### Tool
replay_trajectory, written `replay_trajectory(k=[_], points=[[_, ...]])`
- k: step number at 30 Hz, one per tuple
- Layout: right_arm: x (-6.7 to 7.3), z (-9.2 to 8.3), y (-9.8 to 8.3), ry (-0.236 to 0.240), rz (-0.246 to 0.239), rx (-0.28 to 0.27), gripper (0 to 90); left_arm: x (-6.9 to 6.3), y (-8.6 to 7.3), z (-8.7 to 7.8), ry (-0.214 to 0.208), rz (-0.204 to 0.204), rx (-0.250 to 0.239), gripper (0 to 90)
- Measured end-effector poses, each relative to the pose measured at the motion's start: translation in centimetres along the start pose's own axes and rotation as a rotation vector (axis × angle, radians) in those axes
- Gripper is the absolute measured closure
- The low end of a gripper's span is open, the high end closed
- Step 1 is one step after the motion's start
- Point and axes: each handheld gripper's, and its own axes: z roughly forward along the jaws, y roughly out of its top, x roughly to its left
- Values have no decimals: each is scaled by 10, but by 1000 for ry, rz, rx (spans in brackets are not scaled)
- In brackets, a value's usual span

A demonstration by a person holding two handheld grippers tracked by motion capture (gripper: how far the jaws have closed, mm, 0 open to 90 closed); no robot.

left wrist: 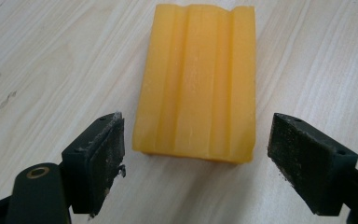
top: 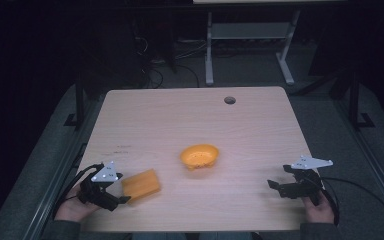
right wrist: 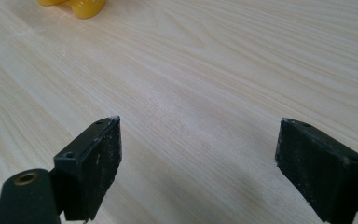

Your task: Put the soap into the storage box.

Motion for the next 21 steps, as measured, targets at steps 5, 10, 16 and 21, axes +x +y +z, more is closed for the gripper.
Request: replay_trajectory(k=[5, 10, 16, 21], points=[[0, 0, 0, -1, 1, -1, 140, 1, 9, 3, -6, 20, -1, 179], [1, 0, 1, 1, -2, 6, 139, 0, 15, 10, -10, 34, 9, 176], [1, 1, 1, 3, -4, 6, 140, 0, 19, 13, -17, 39, 12, 175], [2, 1, 1, 2, -8, 8, 140, 2, 23, 18, -26, 49, 19, 175]])
